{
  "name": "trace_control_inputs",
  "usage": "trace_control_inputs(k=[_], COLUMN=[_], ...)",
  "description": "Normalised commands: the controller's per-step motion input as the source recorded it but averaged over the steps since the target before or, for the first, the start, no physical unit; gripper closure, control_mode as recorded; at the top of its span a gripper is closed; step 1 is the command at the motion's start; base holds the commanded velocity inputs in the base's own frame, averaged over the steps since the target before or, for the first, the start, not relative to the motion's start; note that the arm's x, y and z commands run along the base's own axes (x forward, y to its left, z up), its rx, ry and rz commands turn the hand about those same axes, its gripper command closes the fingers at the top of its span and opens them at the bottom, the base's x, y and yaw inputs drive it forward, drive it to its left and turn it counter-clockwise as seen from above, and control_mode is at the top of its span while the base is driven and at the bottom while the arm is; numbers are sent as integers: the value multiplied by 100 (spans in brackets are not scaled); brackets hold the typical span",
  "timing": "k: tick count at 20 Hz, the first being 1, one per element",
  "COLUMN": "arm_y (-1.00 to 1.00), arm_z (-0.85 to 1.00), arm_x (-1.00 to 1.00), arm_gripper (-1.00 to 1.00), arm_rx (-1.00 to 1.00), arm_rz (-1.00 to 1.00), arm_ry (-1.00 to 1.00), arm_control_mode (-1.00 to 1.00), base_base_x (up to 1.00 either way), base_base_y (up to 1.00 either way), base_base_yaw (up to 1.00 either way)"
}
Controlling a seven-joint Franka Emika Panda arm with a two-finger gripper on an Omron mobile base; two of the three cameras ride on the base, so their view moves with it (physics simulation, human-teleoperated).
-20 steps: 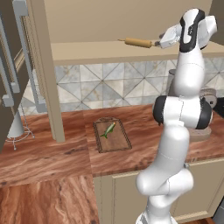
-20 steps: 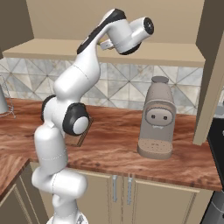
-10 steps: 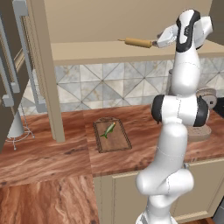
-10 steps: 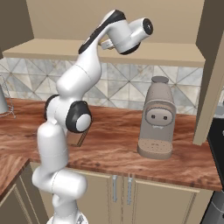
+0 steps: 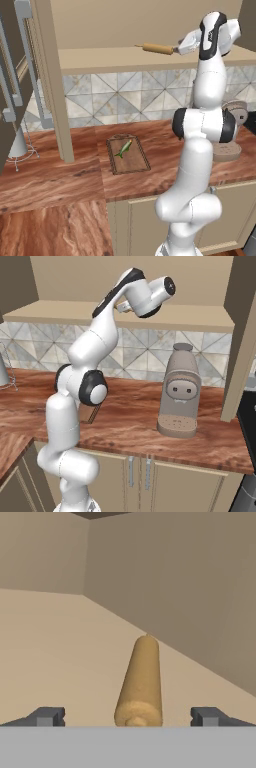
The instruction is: Open the cabinet, retrieve the rolling pin, and place it next to the meat on the cutting board to prepare for tenderizing.
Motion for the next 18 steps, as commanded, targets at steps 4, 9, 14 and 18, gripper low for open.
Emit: trace_control_inputs(k=[4, 9, 14, 18], arm_y=[0, 0, 0, 0], arm_z=[-3, 0, 0, -2], arm_x=[0, 6, 15, 12], arm_gripper=[-100, -100, -100, -100], arm_rx=[0, 0, 0, 0], arm_rz=[0, 0, 0, 0], arm_ry=[1, 0, 4, 4], arm_control_mode=[-100, -100, -100, -100], base_base_x=[0, 0, 0, 0], base_base_y=[0, 0, 0, 0], base_base_yaw=[0, 0, 0, 0])
